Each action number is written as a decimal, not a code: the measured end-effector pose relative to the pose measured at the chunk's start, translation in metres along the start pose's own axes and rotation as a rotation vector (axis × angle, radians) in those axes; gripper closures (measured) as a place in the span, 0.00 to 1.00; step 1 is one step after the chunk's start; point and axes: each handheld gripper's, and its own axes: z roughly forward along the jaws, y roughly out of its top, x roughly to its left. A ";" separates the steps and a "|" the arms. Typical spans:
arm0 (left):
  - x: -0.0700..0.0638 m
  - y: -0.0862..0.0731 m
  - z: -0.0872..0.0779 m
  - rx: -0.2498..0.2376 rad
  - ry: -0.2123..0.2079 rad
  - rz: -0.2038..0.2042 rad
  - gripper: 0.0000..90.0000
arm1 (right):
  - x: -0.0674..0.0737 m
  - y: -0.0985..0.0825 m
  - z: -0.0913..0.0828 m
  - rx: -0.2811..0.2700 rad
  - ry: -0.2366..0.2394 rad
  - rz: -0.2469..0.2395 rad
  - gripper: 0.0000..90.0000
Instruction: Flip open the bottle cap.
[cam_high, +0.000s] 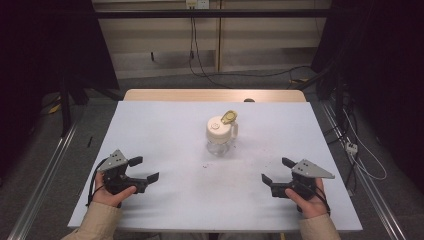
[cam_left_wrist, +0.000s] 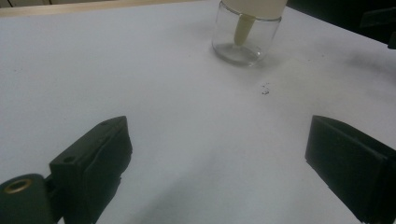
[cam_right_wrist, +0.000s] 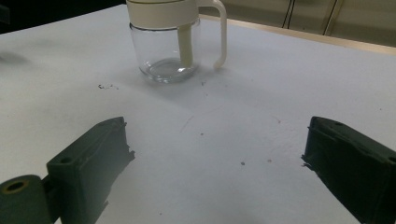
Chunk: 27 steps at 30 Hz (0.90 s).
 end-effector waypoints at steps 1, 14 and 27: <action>0.000 -0.001 -0.001 -0.002 0.003 0.002 0.07 | 0.000 0.000 -0.001 0.002 0.000 0.002 0.06; 0.004 -0.010 -0.014 -0.001 0.015 -0.003 0.07 | -0.002 -0.004 -0.004 0.007 -0.002 0.001 0.07; 0.002 -0.013 -0.015 -0.005 0.021 0.005 0.07 | -0.003 -0.007 -0.006 0.011 -0.001 -0.001 0.07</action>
